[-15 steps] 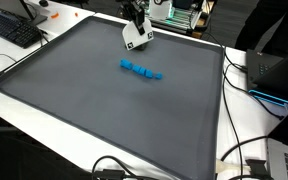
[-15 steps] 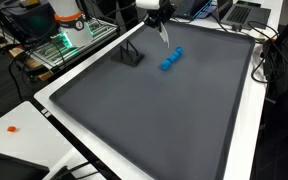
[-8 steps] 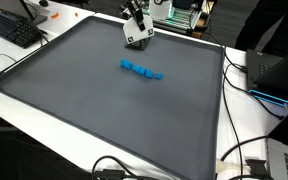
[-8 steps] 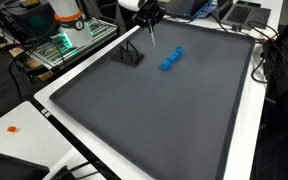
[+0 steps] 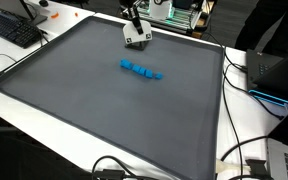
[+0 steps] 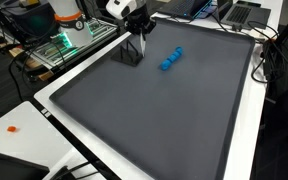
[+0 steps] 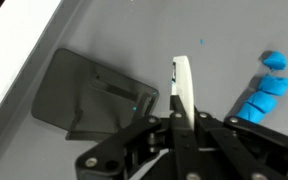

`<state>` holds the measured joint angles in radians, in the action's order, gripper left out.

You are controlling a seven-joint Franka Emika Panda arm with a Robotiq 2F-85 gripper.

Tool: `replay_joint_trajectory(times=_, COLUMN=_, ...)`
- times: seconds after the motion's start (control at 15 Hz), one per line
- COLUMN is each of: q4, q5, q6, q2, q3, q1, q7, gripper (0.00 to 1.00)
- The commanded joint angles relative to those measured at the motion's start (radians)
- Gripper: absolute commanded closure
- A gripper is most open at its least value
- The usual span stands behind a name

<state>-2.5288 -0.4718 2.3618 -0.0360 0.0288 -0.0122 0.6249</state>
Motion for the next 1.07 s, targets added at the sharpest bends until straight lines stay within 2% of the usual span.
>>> replay_joint_trajectory(times=0.0, q4=-0.081, q5=-0.023, q6=0.104, q2=-0.036, q3=-0.005, q1=0.006, q7=0.053, gripper=0.99)
replay_joint_trajectory(times=0.4, q4=-0.145, q5=-0.081, q6=0.228, q2=-0.038, q3=-0.009, q1=0.006, q7=0.101, gripper=0.99)
replay_joint_trajectory(times=1.0, q4=-0.199, q5=-0.127, q6=0.285, q2=-0.056, q3=-0.018, q1=0.004, q7=0.145, gripper=0.99)
